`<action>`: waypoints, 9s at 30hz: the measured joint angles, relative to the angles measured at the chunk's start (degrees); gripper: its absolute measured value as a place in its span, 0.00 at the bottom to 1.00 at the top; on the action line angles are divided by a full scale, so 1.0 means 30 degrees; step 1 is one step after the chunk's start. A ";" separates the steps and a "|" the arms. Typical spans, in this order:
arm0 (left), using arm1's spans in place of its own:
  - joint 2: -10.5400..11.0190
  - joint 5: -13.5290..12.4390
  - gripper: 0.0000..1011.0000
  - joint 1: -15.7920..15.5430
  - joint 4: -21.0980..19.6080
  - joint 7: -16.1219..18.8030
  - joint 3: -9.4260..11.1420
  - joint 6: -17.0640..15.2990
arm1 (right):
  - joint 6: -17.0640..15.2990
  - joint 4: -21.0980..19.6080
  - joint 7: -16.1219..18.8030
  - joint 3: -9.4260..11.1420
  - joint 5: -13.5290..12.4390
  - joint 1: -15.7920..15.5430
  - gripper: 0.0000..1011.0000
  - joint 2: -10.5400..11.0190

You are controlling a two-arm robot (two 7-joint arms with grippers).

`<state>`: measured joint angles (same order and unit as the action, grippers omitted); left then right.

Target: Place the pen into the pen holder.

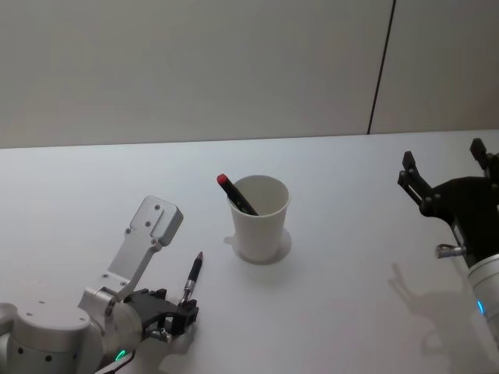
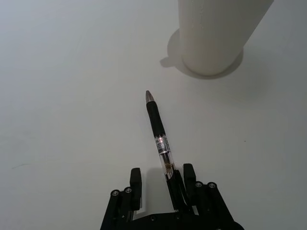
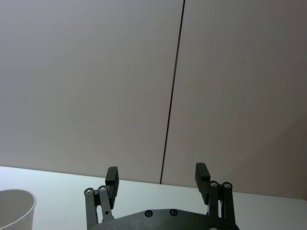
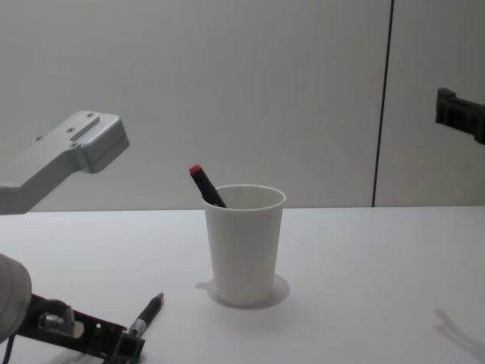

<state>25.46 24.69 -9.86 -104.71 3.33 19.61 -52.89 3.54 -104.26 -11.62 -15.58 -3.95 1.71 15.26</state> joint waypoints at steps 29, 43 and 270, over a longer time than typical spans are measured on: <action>0.0051 -0.1985 0.20 0.0217 -0.0472 -0.0788 0.0026 -0.0176 | -0.0001 0.0001 0.0000 0.0000 0.0000 0.0000 0.99 0.0000; 0.0013 -0.2347 0.17 0.0561 -0.0892 -0.0838 -0.0137 0.0395 | -0.0001 0.0000 0.0000 0.0000 -0.0001 0.0001 0.99 0.0000; -0.0478 0.2451 0.17 -0.1874 0.6077 -1.8342 -0.2148 2.1029 | -0.2895 0.3265 1.6292 -0.0215 -1.4323 0.3406 0.99 -0.0804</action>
<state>24.02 32.04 -15.48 -86.48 -51.70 13.16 10.19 -5.15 -94.47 37.26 -16.23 -46.92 11.92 12.85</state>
